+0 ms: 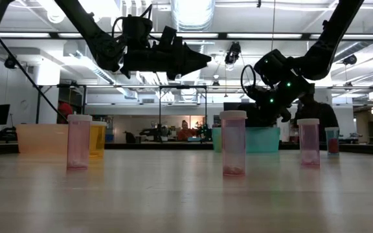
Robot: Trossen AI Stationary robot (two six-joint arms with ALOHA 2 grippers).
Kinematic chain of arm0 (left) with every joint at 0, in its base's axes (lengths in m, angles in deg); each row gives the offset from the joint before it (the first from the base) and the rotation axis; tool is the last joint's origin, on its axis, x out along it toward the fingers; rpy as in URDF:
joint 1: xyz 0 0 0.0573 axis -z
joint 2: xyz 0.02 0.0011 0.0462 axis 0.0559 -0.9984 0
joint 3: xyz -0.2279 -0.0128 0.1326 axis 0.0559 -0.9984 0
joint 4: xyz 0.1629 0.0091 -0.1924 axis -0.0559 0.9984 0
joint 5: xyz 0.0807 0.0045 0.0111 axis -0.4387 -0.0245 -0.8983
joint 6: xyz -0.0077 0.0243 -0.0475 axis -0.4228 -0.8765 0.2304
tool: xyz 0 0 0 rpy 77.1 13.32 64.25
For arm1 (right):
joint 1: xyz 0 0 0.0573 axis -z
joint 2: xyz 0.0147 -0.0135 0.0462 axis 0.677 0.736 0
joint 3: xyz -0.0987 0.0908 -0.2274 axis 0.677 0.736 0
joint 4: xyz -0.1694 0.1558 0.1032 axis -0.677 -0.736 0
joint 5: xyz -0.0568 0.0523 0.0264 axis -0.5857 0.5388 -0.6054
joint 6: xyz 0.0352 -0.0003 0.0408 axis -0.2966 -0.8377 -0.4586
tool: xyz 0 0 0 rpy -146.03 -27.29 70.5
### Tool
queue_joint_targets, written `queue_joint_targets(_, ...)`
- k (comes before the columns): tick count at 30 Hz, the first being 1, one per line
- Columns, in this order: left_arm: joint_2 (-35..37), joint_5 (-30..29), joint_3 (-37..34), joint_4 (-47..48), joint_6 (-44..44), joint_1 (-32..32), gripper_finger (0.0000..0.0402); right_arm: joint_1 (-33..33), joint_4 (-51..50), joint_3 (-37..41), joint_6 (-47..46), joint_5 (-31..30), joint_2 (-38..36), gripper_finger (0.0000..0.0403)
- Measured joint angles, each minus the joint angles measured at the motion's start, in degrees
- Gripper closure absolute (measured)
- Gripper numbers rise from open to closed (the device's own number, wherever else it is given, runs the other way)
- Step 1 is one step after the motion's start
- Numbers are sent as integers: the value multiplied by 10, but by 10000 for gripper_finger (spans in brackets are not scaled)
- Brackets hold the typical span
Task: Pick and place medicine bottles into bin by pill shape (circle, oval)
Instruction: Put the blue capsule bottle into the green bin, then put the orange capsule bottle into the green bin
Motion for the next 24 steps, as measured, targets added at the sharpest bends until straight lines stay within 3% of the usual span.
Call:
queue_joint_targets(13, 0, 0, 0, 0, 0, 0, 178, 0, 0, 0, -7, 0, 0, 225)
queue_joint_targets(24, 0, 0, 0, 0, 0, 0, 178, 0, -19, -3, -5, 0, -64, 215)
